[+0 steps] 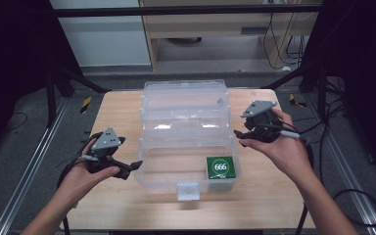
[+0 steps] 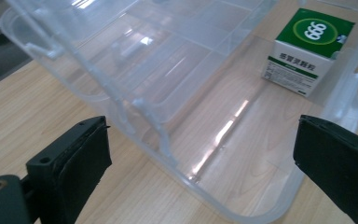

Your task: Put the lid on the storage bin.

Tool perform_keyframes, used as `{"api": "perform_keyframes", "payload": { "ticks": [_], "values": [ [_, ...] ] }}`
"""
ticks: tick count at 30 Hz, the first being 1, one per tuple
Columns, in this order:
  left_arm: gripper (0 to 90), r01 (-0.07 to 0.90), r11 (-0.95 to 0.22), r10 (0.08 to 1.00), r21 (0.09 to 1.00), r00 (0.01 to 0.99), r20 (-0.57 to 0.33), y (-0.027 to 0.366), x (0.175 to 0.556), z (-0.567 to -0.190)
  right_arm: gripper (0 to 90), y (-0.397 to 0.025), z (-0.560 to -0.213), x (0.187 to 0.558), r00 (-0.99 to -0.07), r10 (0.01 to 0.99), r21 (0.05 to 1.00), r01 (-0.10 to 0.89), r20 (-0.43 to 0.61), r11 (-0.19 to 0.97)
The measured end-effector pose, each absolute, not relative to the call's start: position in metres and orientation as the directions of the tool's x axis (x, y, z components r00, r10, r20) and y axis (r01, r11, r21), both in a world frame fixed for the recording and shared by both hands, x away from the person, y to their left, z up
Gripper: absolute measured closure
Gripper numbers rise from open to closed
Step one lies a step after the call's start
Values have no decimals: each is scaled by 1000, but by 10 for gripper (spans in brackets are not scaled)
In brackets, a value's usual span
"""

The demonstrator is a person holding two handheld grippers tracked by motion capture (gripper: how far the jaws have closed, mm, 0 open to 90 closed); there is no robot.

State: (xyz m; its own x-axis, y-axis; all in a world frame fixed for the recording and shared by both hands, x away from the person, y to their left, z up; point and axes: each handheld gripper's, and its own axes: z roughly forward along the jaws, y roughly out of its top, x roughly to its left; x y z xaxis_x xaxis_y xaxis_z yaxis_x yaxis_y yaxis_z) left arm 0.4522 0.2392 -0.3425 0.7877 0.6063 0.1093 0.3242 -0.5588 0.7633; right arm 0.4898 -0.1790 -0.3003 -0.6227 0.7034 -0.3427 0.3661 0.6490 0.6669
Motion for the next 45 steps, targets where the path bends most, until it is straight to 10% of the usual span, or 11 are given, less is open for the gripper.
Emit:
{"api": "perform_keyframes", "payload": {
  "ticks": [25, 45],
  "values": [
    [259, 268, -673, 479, 690, 868, 130, 188, 460, -337, 656, -119, -268, 547, -803, 434, 540, 171, -408, 824],
    [173, 213, -759, 337, 615, 937, 93, 183, 442, -372, 630, -98, -291, 574, -863, 296, 431, 103, -409, 896]
  ]
}}
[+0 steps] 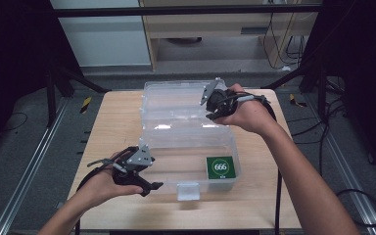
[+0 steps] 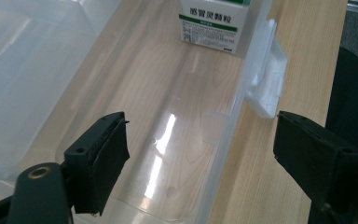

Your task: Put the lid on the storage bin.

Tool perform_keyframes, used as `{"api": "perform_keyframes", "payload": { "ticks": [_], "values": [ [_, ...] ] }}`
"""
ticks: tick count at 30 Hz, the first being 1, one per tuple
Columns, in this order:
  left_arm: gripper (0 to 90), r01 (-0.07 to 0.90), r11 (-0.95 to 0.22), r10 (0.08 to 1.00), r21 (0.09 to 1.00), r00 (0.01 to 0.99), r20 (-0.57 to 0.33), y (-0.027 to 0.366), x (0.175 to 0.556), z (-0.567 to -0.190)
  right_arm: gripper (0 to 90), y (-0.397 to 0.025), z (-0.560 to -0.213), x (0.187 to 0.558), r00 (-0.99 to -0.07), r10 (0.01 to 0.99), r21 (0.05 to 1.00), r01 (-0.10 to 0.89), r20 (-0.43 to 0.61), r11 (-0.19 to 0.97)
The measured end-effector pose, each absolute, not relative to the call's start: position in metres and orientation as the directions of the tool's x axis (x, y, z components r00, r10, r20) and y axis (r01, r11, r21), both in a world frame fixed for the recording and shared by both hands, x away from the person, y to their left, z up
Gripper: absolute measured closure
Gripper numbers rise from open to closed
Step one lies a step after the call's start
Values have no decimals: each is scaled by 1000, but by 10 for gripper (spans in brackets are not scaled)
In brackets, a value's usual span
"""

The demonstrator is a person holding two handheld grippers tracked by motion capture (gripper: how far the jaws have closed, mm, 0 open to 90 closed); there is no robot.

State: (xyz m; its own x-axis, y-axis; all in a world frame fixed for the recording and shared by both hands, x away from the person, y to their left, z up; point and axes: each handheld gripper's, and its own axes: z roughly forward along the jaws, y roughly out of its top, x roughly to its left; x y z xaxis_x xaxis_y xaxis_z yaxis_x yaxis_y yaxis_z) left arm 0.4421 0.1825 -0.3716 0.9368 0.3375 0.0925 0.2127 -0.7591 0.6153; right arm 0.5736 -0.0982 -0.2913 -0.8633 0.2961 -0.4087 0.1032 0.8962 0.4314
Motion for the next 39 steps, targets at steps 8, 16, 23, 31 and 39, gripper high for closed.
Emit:
{"api": "perform_keyframes", "payload": {
  "ticks": [8, 16, 23, 31, 39],
  "values": [
    [256, 230, -801, 319, 553, 945, 68, 176, 442, -390, 697, -92, -297, 577, -876, 255, 405, 76, -410, 911],
    [395, 201, -825, 273, 528, 960, 60, 170, 445, -397, 749, -89, -301, 580, -882, 229, 387, 59, -411, 920],
    [556, 237, -823, 301, 516, 953, 42, 171, 448, -403, 767, -89, -304, 583, -882, 225, 381, 56, -415, 923],
    [781, 209, -832, 245, 515, 970, 2, 173, 451, -406, 799, -88, -304, 584, -885, 228, 386, 60, -406, 921],
    [789, 222, -820, 259, 527, 966, -5, 175, 453, -408, 804, -89, -304, 586, -886, 225, 386, 58, -405, 921]
  ]
}}
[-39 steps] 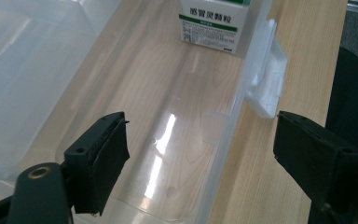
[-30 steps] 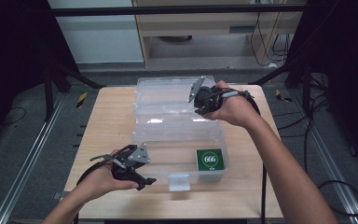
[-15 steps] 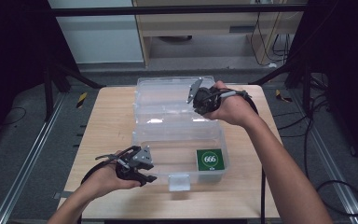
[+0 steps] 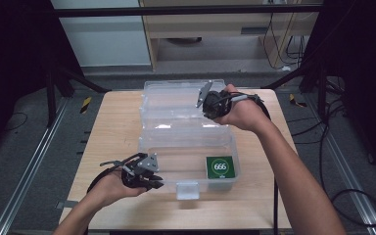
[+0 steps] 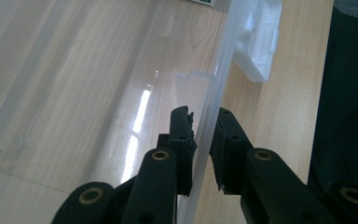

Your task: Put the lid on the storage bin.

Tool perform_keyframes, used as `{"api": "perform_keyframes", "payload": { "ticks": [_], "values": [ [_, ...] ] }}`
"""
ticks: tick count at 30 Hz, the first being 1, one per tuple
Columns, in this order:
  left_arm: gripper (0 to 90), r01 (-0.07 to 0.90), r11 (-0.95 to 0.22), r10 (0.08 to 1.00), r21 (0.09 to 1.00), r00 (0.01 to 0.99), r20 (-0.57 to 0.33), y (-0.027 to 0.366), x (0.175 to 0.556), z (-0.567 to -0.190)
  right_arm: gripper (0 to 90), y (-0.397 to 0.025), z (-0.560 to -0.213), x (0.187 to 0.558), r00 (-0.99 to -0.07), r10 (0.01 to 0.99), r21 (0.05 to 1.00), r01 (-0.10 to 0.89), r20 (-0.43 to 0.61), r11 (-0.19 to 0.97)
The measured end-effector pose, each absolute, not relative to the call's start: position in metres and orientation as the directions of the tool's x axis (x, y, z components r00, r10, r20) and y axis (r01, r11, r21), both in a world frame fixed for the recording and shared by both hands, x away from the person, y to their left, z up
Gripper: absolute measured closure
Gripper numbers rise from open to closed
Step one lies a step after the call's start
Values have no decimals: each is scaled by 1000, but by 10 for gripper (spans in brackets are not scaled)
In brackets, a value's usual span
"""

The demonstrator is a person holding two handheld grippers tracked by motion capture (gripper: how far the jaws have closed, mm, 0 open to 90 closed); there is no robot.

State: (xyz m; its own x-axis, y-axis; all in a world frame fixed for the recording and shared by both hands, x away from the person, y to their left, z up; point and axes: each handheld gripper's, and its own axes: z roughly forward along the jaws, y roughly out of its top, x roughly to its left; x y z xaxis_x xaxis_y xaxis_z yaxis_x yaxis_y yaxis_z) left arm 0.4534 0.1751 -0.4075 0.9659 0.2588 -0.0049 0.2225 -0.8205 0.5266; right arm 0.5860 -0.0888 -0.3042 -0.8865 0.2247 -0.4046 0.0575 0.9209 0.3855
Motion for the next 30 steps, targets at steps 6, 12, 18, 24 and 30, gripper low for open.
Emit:
{"api": "perform_keyframes", "payload": {
  "ticks": [6, 12, 18, 24, 30],
  "values": [
    [785, 241, -802, 280, 546, 960, -12, 176, 454, -409, 815, -85, -303, 589, -890, 212, 366, 55, -404, 929],
    [782, 245, -800, 288, 548, 957, -7, 176, 457, -409, 820, -83, -303, 591, -890, 201, 345, 52, -409, 937],
    [778, 243, -797, 296, 552, 955, 7, 176, 458, -410, 838, -83, -303, 594, -893, 195, 346, 47, -406, 937],
    [774, 240, -801, 308, 549, 951, 32, 175, 456, -410, 867, -81, -300, 589, -899, 182, 340, 39, -400, 940],
    [765, 243, -800, 325, 549, 944, 57, 173, 454, -411, 882, -80, -297, 582, -900, 164, 334, 22, -404, 942]
  ]
}}
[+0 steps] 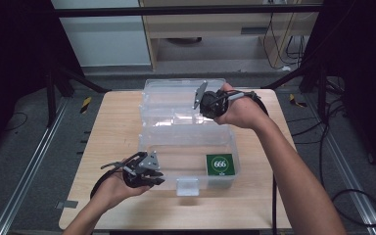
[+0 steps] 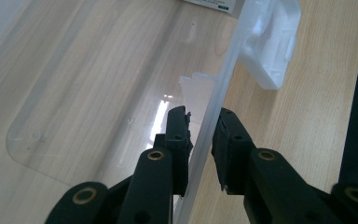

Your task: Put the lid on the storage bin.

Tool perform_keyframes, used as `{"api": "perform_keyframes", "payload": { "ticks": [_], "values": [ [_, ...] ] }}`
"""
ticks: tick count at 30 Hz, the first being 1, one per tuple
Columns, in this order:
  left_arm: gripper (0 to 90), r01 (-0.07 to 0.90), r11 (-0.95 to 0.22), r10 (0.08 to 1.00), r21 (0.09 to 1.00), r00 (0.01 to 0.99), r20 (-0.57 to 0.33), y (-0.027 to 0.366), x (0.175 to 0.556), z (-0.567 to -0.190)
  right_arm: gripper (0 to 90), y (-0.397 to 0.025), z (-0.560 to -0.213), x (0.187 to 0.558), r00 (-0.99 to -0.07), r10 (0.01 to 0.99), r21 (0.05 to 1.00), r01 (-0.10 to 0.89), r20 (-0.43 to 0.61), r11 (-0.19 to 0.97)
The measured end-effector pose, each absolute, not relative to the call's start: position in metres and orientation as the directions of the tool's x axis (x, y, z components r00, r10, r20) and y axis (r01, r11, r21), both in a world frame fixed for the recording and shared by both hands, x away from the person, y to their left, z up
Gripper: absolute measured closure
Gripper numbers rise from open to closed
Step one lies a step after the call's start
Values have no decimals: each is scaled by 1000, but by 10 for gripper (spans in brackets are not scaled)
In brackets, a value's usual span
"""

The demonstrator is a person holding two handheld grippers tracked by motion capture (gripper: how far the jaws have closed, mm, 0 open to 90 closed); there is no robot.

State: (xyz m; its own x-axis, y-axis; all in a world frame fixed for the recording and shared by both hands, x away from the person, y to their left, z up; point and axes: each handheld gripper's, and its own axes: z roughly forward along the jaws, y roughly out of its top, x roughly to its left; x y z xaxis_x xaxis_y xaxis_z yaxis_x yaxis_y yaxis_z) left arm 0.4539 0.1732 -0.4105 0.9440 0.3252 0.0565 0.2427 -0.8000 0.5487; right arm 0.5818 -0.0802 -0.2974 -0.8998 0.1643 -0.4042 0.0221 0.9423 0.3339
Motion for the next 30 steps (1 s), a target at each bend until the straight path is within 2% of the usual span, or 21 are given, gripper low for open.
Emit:
{"api": "perform_keyframes", "payload": {
  "ticks": [18, 30],
  "values": [
    [754, 255, -799, 344, 545, 937, 66, 171, 454, -412, 885, -86, -292, 552, -891, 159, 385, -18, -424, 923],
    [751, 259, -795, 356, 549, 931, 78, 170, 452, -414, 883, -88, -293, 545, -884, 170, 410, -27, -436, 912]
  ]
}}
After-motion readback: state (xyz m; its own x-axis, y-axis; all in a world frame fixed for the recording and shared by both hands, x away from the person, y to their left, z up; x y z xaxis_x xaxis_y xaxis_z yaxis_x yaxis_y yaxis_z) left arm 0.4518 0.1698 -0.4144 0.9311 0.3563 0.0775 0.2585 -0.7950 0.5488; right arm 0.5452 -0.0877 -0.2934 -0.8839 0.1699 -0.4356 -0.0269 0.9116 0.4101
